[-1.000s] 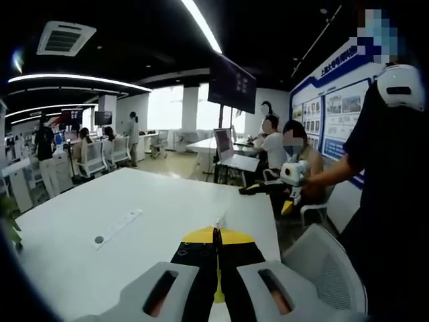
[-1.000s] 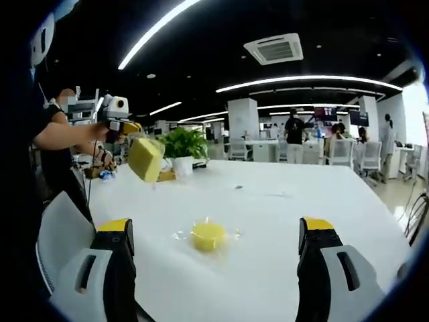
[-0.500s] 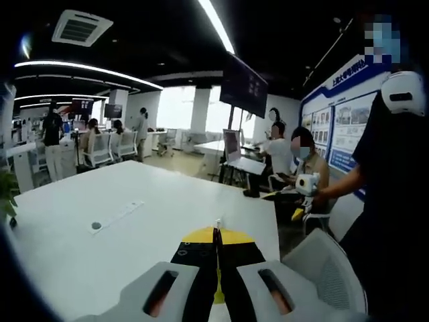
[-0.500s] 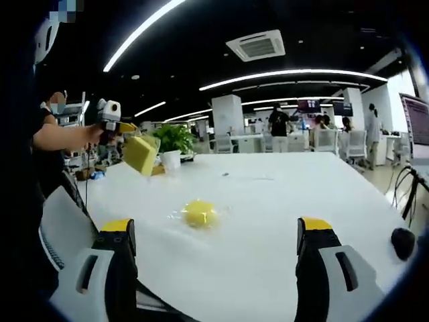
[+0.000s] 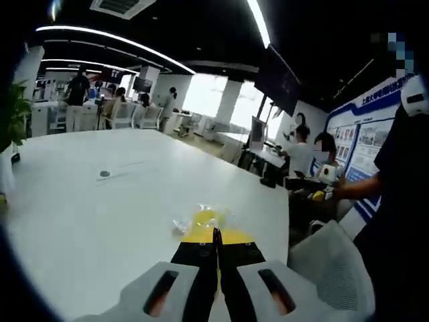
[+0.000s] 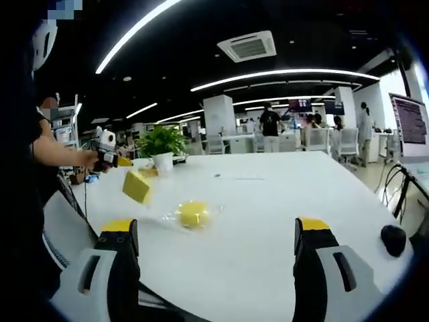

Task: Compare the silicone blocks by pressing each to a similar depth, holding the contact briefly, and releasing to observe deformation and rebound differences across the visible hardness samples.

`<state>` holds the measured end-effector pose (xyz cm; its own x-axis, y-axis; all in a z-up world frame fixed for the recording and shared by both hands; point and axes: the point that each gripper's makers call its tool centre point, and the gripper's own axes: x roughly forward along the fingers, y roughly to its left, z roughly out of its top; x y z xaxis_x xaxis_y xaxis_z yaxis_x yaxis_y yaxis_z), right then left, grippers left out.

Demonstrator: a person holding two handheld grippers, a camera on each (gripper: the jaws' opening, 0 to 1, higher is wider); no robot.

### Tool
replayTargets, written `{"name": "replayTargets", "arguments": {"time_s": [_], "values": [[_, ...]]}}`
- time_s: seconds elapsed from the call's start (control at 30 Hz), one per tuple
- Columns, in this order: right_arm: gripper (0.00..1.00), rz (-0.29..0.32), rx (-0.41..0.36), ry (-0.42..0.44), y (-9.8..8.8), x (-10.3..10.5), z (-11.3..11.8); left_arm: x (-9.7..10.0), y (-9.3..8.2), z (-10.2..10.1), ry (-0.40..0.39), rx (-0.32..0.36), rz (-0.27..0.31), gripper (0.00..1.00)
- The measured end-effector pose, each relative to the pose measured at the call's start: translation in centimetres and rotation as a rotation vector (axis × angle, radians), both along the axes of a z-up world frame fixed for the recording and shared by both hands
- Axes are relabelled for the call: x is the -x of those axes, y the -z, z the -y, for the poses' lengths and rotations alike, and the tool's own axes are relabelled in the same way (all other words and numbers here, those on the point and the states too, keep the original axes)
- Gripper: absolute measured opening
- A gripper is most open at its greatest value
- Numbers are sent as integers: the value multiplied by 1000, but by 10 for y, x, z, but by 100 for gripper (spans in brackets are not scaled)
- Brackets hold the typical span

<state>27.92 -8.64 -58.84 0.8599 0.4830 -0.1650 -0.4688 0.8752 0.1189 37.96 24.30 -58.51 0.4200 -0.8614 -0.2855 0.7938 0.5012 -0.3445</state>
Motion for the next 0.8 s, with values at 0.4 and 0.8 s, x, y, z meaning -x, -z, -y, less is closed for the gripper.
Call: {"name": "replayTargets", "arguments": {"time_s": [0.4, 0.8], "values": [[88, -20, 7, 12, 3, 1, 0, -16, 10, -8, -99, 100, -59, 0], [88, -58, 44, -11, 15, 7, -5, -38, 32, -33, -224, 34, -63, 0]]}}
